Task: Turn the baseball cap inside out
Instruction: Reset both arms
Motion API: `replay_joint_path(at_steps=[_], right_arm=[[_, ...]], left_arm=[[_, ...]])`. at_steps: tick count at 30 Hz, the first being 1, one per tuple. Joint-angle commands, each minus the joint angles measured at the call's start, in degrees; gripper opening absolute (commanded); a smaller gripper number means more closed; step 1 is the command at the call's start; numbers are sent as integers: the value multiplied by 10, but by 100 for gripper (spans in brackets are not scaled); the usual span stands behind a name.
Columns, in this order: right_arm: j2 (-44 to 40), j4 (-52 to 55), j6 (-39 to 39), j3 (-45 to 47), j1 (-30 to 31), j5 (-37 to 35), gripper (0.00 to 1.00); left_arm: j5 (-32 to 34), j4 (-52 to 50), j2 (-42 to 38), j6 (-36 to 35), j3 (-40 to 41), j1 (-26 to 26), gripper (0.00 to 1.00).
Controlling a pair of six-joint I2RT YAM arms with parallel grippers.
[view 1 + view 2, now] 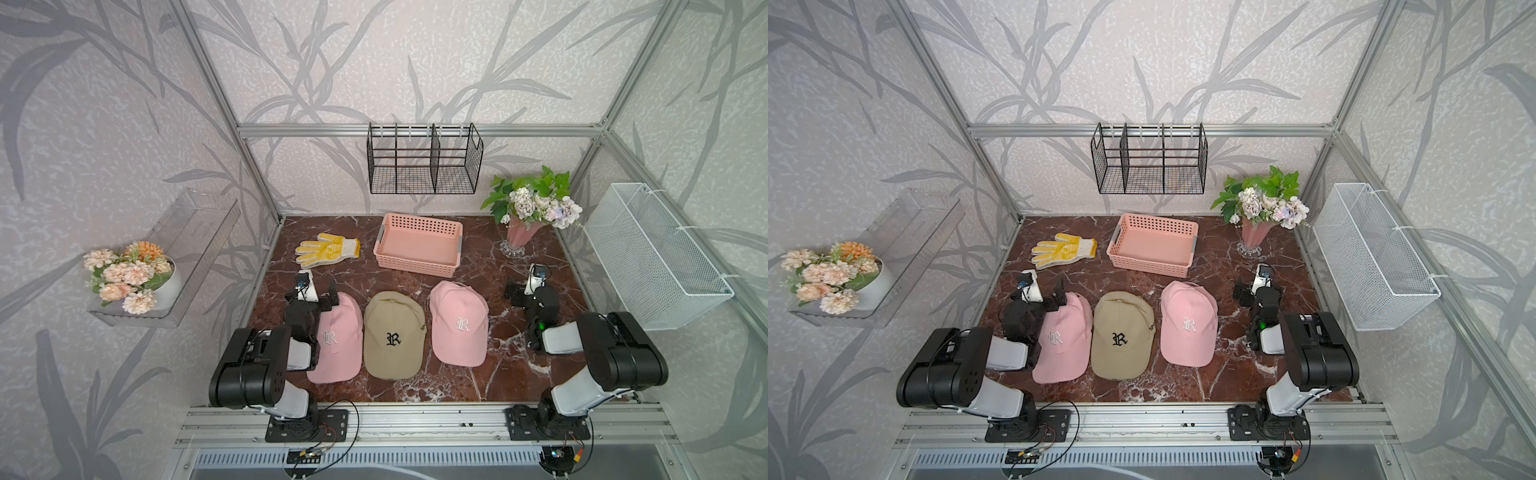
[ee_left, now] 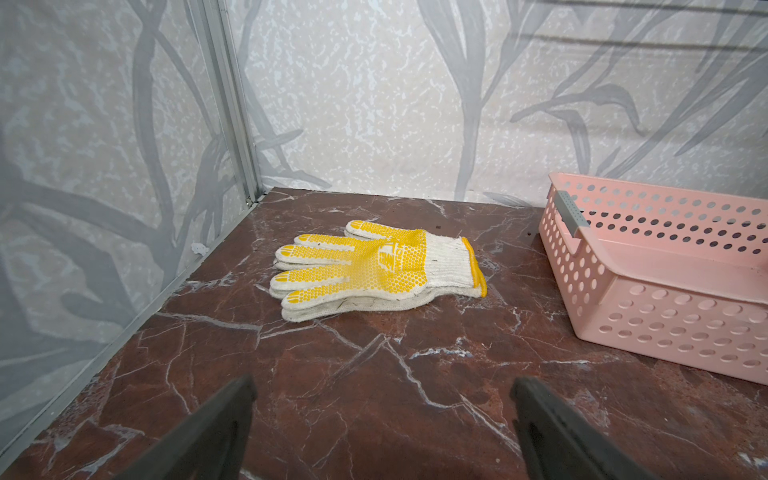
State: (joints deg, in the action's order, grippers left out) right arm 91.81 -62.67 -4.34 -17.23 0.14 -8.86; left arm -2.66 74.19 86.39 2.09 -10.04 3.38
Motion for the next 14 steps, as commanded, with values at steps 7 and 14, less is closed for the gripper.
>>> replay_joint_path(at_steps=[7, 14], right_arm=[[-9, -1, -3, -5, -1, -6, 99], [-9, -2, -2, -4, -1, -6, 99]], left_arm=[[16, 1, 3, -6, -15, -8, 100], [36, -9, 3, -6, -20, -15, 100]])
